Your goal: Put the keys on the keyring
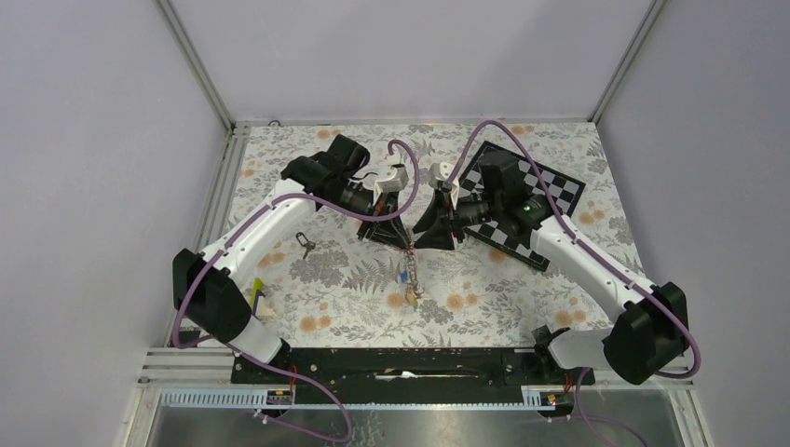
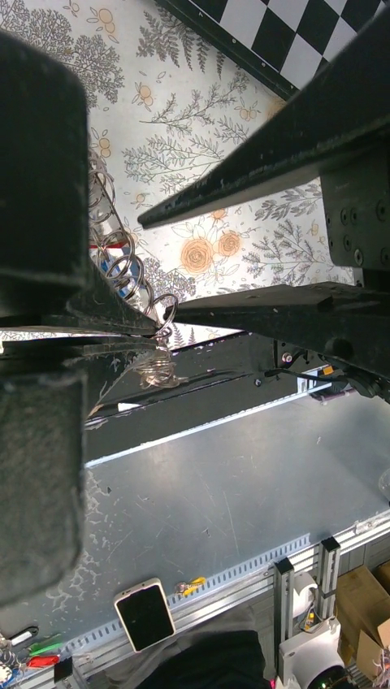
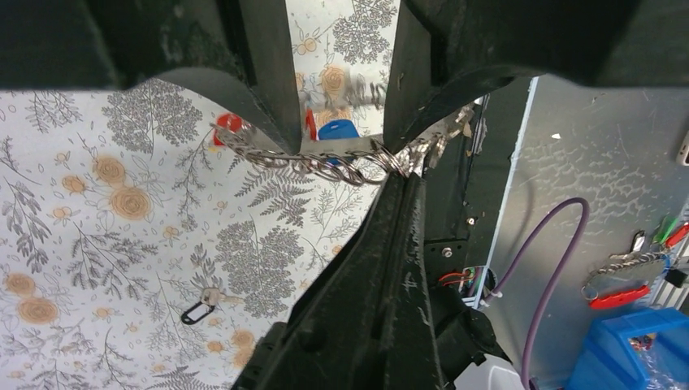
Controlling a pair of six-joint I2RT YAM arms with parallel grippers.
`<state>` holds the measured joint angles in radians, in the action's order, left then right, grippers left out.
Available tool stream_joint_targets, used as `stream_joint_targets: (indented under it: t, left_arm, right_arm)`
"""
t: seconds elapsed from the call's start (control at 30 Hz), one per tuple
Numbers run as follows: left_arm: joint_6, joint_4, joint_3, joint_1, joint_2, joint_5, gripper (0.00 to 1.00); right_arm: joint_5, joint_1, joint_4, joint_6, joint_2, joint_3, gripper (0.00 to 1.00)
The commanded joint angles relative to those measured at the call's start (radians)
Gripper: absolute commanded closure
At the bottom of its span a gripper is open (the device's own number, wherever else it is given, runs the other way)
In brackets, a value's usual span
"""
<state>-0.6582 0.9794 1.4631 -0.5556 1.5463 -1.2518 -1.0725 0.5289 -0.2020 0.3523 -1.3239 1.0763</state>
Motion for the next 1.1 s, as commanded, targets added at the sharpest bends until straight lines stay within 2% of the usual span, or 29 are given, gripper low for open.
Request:
stream_joint_targets:
  t: [0.0, 0.13, 0.23, 0.33, 0.57, 0.67, 0.83, 0.93, 1.07]
  left_arm:
    - [-0.032, -0.026, 0.002, -0.008, -0.03, -0.04, 1.0]
    - [-0.033, -0.026, 0.006, -0.009, -0.023, -0.031, 1.0]
    - [-0.038, -0.025, 0.006, -0.009, -0.019, -0.024, 1.0]
    - [-0.043, -0.025, 0.011, -0.009, -0.013, -0.014, 1.0]
    - [-0.068, -0.024, 0.021, 0.015, -0.02, 0.02, 0.99]
    - [-0.066, -0.044, 0.016, 0.037, -0.026, 0.018, 0.9]
    - [-0.007, -0.164, -0.045, 0.045, -0.058, 0.042, 0.76]
    - [0.027, -0.231, -0.079, 0.044, -0.073, 0.048, 0.73]
    - [0.022, -0.24, -0.083, 0.045, -0.072, 0.058, 0.7]
  right_arm:
    - [-0.042, 0.023, 0.007, 0.013, 0.034, 0.013, 0.54]
    - [-0.052, 0.033, 0.007, 0.005, 0.036, 0.007, 0.64]
    - [-0.066, 0.036, 0.01, -0.003, 0.037, 0.003, 0.76]
    - [-0.07, 0.037, 0.011, -0.013, 0.043, 0.003, 0.99]
    - [0.034, 0.023, 0.009, -0.04, 0.077, 0.01, 1.0]
    - [0.034, 0.01, 0.011, -0.065, 0.079, 0.022, 1.0]
    - [0.022, 0.004, 0.042, -0.115, 0.07, 0.022, 1.0]
    - [0.021, 0.003, 0.044, -0.12, 0.066, 0.024, 1.0]
    - [0.024, 0.002, 0.045, -0.122, 0.065, 0.028, 1.0]
